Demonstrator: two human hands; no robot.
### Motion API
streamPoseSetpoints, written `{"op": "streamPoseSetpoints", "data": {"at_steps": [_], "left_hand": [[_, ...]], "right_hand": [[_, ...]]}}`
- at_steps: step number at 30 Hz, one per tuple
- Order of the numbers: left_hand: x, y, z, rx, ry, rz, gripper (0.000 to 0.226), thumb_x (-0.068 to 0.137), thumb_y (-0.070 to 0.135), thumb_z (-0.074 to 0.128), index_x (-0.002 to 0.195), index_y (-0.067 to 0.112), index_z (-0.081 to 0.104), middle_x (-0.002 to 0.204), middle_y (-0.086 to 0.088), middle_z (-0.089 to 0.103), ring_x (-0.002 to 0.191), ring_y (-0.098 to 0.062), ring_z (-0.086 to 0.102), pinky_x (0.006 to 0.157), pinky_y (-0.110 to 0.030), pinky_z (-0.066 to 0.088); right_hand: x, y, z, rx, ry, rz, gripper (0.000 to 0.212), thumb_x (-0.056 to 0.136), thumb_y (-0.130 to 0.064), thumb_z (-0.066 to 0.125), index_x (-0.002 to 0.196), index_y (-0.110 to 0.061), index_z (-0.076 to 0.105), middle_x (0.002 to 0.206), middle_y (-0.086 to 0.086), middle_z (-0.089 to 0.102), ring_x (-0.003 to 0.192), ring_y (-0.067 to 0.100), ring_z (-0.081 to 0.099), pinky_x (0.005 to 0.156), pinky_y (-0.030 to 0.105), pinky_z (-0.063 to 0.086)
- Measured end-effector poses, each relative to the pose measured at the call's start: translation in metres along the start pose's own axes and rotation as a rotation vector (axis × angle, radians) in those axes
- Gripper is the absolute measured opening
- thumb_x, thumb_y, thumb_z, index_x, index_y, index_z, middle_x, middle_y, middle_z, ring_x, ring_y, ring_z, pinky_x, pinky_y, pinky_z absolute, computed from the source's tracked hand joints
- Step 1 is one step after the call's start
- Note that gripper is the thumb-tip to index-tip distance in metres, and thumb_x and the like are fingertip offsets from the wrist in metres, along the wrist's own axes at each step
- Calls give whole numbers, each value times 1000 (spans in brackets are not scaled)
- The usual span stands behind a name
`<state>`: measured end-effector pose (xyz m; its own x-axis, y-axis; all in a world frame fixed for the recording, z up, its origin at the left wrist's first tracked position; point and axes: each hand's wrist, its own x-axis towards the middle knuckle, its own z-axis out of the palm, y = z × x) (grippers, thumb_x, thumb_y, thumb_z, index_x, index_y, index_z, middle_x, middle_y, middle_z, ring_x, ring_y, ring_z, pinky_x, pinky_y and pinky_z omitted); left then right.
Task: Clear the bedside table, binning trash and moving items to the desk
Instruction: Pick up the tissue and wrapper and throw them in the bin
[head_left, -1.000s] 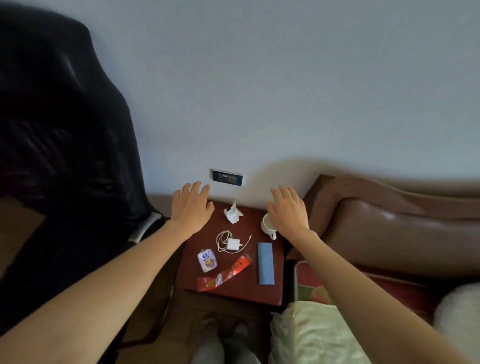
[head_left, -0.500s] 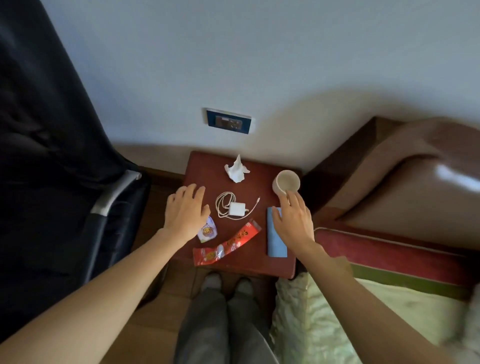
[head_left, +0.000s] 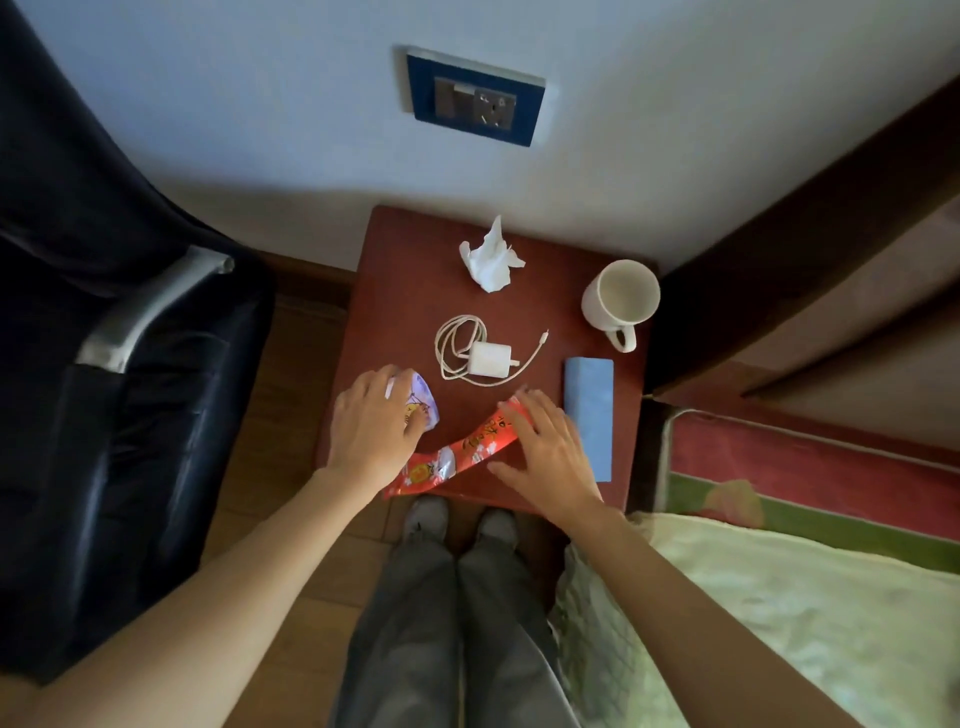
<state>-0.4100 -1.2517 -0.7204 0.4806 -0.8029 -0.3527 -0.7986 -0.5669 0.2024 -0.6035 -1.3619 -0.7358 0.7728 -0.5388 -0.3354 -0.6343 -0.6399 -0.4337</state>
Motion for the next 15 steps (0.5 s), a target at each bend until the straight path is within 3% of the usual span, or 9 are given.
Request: {"op": "streamPoseSetpoints", "data": {"at_steps": [4, 7, 10, 15], "left_hand": [[1, 0, 13, -51, 9, -16, 49, 91, 30, 53, 135, 13, 44, 139, -9, 47, 124, -28, 46, 96, -42, 43], [0, 2, 18, -83, 7, -29, 48, 91, 29, 52, 136, 14, 43, 142, -9, 45, 126, -29, 45, 97, -44, 43], [-1, 0, 17, -110, 30, -28, 47, 91, 30, 53, 135, 14, 45, 140, -9, 47, 125, -29, 45, 96, -44, 43], [11, -12, 6, -96, 77, -35, 49, 93, 34, 48, 136, 12, 43, 138, -10, 48, 127, -28, 43, 101, -42, 39]], "right_hand": [[5, 1, 22, -19, -68, -164, 69, 71, -33, 78, 133, -22, 50, 146, 8, 42, 141, 29, 27, 114, 50, 23], [14, -2, 33, -36, -89, -209, 63, 64, -27, 82, 123, -22, 60, 132, 7, 57, 131, 30, 44, 109, 50, 31], [22, -1, 39, -55, -5, -226, 48, 58, -20, 82, 104, -22, 71, 103, 0, 70, 104, 25, 63, 99, 45, 42], [23, 5, 25, -4, 174, -186, 29, 63, -18, 74, 91, -20, 71, 82, -4, 70, 79, 19, 66, 95, 33, 38]]}}
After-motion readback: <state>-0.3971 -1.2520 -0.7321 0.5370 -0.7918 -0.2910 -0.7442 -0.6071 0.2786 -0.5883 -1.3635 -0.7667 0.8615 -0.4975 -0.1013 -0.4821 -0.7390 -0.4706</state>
